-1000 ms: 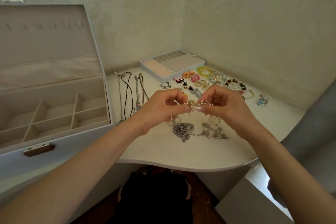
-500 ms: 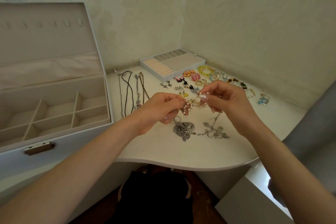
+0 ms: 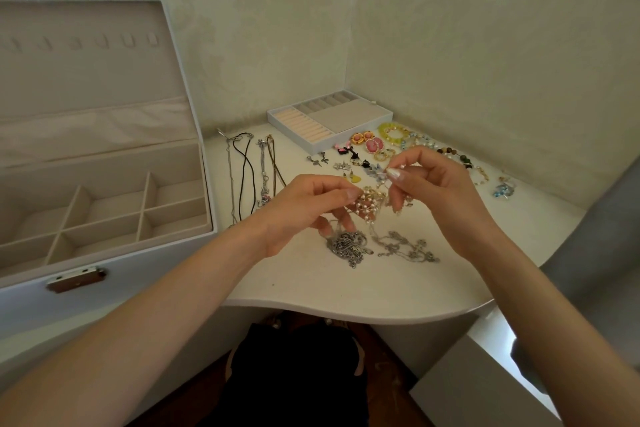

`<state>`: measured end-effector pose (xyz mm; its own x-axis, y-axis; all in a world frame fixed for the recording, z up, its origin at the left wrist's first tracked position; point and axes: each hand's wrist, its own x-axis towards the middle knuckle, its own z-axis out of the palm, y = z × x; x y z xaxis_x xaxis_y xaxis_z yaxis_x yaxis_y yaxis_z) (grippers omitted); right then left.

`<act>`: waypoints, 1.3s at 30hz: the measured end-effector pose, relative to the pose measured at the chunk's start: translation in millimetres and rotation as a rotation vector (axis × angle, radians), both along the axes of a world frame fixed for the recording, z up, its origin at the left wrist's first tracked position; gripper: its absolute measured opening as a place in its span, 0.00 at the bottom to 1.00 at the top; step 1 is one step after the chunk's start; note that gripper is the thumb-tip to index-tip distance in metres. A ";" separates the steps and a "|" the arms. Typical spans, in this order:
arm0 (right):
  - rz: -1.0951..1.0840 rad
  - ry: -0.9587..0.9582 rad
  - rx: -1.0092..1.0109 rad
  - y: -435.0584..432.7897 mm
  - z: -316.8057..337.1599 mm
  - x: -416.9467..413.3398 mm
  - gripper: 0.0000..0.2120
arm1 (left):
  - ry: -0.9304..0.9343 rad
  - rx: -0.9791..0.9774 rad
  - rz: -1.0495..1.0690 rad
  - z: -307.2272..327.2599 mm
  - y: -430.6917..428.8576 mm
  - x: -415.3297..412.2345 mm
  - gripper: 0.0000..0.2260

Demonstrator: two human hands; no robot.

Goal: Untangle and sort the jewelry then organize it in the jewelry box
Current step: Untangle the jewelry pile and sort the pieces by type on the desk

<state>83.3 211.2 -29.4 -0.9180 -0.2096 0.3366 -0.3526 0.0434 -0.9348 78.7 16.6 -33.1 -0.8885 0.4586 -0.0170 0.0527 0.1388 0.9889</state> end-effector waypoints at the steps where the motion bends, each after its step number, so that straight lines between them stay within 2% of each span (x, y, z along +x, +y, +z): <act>1: 0.007 -0.003 -0.001 0.9 -0.6 0.1 0.01 | 0.000 0.012 -0.008 -0.1 0.4 -0.2 0.07; 8: 0.080 -0.002 0.155 7.4 -7.9 5.2 0.09 | -0.009 0.108 -0.005 0.7 4.6 1.5 0.07; 10: 0.009 0.021 0.205 4.2 -10.5 7.1 0.13 | -0.004 0.124 -0.002 -0.1 6.0 1.8 0.06; 14: -0.104 0.040 0.270 -3.4 -11.7 10.2 0.14 | 0.015 0.126 0.000 -1.7 8.2 2.8 0.06; 23: -0.098 -0.091 0.074 -7.0 -14.2 14.2 0.12 | 0.061 0.136 0.017 1.5 6.6 5.5 0.04; 28: -0.076 -0.095 0.053 -5.9 -9.9 15.0 0.06 | 0.121 0.035 0.027 4.4 2.7 6.5 0.04; 34: -0.063 -0.110 0.052 -2.3 -7.7 12.9 0.07 | 0.251 -0.137 0.093 7.1 -0.4 8.0 0.03; 39: -0.061 -0.083 0.065 -3.4 -2.9 14.4 0.09 | 0.242 -0.093 0.117 8.3 -0.7 9.7 0.03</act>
<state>97.7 207.9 -32.3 -0.9539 -0.1711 0.2464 -0.2689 0.1236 -0.9552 88.4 16.0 -24.8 -0.9186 0.3592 0.1646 0.2638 0.2473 0.9323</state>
